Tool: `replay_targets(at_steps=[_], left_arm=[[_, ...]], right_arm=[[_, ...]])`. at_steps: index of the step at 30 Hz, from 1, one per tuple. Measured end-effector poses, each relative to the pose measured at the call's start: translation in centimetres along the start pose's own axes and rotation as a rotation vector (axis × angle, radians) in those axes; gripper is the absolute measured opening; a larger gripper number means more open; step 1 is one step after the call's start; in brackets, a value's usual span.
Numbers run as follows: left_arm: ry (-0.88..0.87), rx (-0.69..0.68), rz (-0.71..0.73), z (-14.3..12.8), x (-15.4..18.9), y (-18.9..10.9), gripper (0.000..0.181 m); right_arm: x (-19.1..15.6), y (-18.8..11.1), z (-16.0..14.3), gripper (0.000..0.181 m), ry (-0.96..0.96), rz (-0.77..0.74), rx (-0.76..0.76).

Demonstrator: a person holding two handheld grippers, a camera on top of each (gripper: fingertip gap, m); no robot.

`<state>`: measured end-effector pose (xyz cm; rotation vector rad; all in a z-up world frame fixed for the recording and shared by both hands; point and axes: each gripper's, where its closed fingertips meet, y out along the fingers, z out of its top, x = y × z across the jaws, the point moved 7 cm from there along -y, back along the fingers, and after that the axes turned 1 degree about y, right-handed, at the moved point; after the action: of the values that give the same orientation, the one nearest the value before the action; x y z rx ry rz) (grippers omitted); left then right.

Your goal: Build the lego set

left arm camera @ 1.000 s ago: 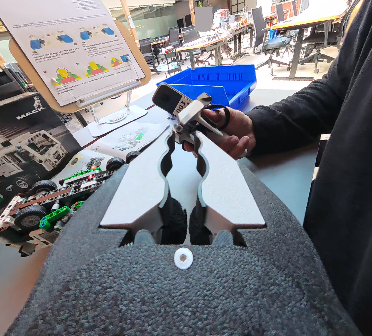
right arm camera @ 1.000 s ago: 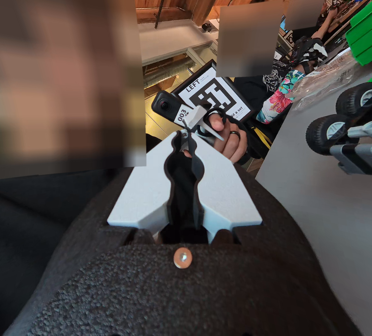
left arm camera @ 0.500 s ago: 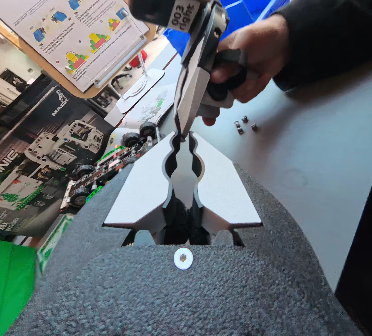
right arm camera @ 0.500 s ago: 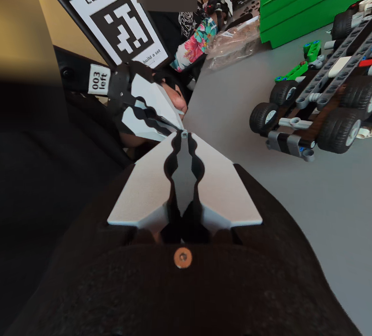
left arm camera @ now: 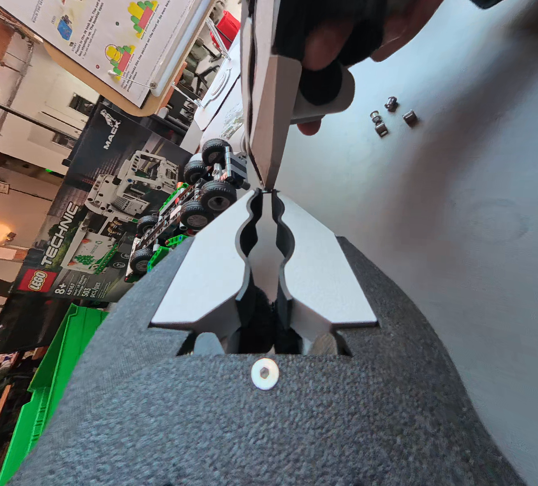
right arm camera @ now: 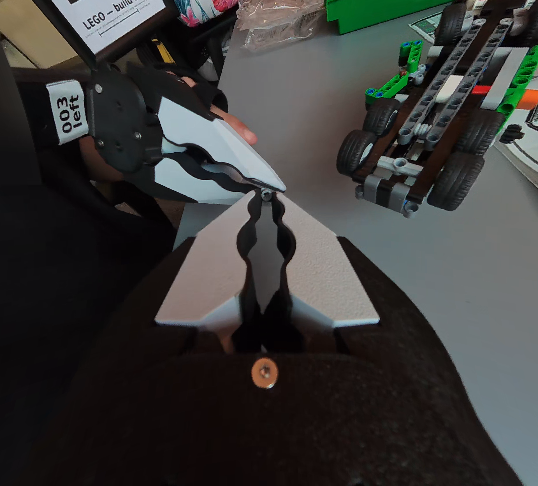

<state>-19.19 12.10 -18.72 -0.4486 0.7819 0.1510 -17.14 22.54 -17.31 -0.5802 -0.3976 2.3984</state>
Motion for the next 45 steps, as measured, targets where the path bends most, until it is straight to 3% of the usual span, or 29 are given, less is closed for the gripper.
replay_targets(at_steps=[1,12,22,27,32,36,41,45], left_arm=[[0.007,0.003,0.016,-0.1,0.0,0.0,0.004],[0.032,0.037,0.09,0.2,0.6,-0.2,0.01],[0.026,0.007,0.097,-0.2,0.9,0.0,0.006],[-0.102,0.099,0.096,-0.5,0.1,-0.8,0.005],[-0.343,0.396,0.039,0.4,-1.4,-2.8,0.005],[-0.391,0.572,0.019,1.5,-1.8,-4.1,0.005],[-0.338,0.588,-0.004,2.3,-0.8,-4.1,0.005],[-0.315,0.552,0.011,2.4,-0.6,-4.0,0.005]], right_arm=[[0.0,0.0,0.1,0.006,-0.009,-0.013,0.008],[0.2,0.6,-0.2,0.006,-0.046,-0.129,-0.022],[-0.1,0.8,-0.3,0.005,-0.041,-0.114,-0.024],[0.5,-0.7,0.6,0.017,0.107,0.121,0.119],[1.5,-1.3,0.5,0.023,0.451,0.519,0.238],[0.2,-0.1,0.3,0.021,0.606,0.755,0.248],[-1.3,0.2,0.5,0.019,0.615,0.87,0.245],[-1.4,0.0,0.4,0.007,0.579,0.831,0.226]])
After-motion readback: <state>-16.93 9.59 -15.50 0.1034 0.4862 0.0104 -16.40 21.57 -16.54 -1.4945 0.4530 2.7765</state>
